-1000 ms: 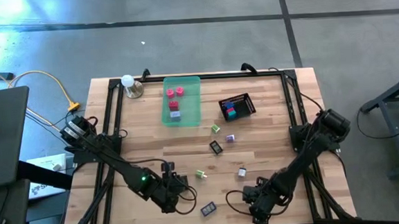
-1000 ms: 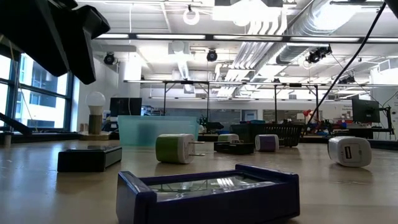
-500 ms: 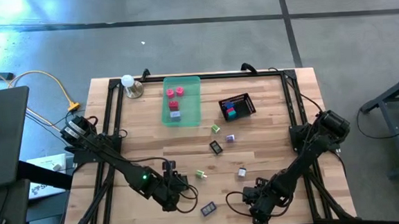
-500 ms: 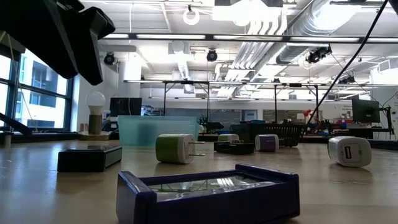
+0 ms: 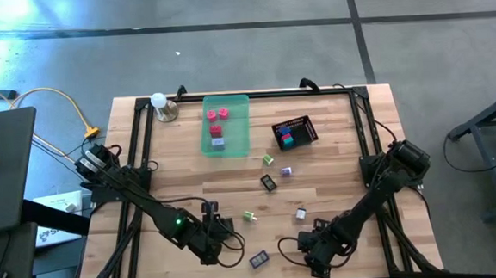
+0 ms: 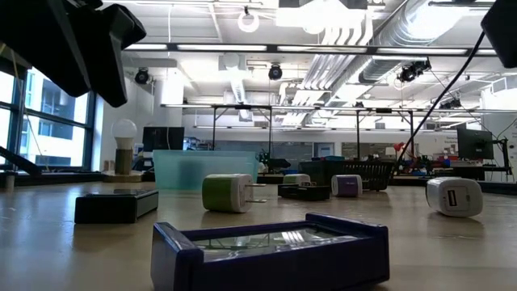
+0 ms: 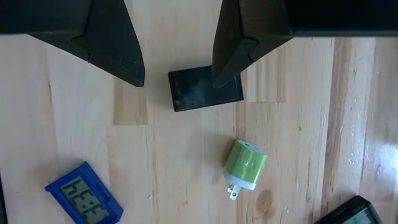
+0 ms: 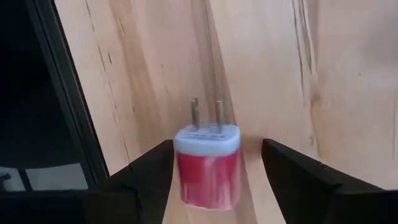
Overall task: Pick & Place Office items
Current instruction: Put the white pink charger adapter into the green bin
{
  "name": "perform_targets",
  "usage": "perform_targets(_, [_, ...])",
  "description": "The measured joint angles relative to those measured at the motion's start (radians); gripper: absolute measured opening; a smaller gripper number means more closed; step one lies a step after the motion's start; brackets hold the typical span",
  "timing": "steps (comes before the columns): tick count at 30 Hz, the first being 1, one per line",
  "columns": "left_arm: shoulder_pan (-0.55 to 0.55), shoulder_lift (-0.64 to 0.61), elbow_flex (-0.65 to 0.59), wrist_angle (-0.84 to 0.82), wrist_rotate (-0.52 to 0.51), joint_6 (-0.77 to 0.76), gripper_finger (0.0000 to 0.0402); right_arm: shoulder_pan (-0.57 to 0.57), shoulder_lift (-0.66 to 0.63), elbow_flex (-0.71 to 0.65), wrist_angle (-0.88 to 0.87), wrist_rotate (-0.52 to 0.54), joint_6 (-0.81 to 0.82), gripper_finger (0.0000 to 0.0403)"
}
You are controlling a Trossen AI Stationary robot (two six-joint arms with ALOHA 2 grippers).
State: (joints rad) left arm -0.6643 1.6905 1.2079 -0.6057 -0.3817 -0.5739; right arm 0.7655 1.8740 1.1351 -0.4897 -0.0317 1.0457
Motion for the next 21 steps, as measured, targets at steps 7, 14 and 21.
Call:
perform_targets(7, [0.0, 0.0, 0.0, 0.011, 0.0, 0.001, 0.0179, -0.007, 0.0, 0.0, -0.012, -0.028, -0.019, 0.0188])
perform_targets(14, [0.0, 0.0, 0.0, 0.009, 0.0, 0.008, 0.0179, -0.015, 0.0, 0.0, -0.011, -0.065, -0.026, 0.0117])
perform_targets(21, [0.0, 0.0, 0.0, 0.009, 0.0, 0.033, 0.0179, -0.016, 0.0, 0.0, 0.001, -0.049, -0.066, 0.0117])
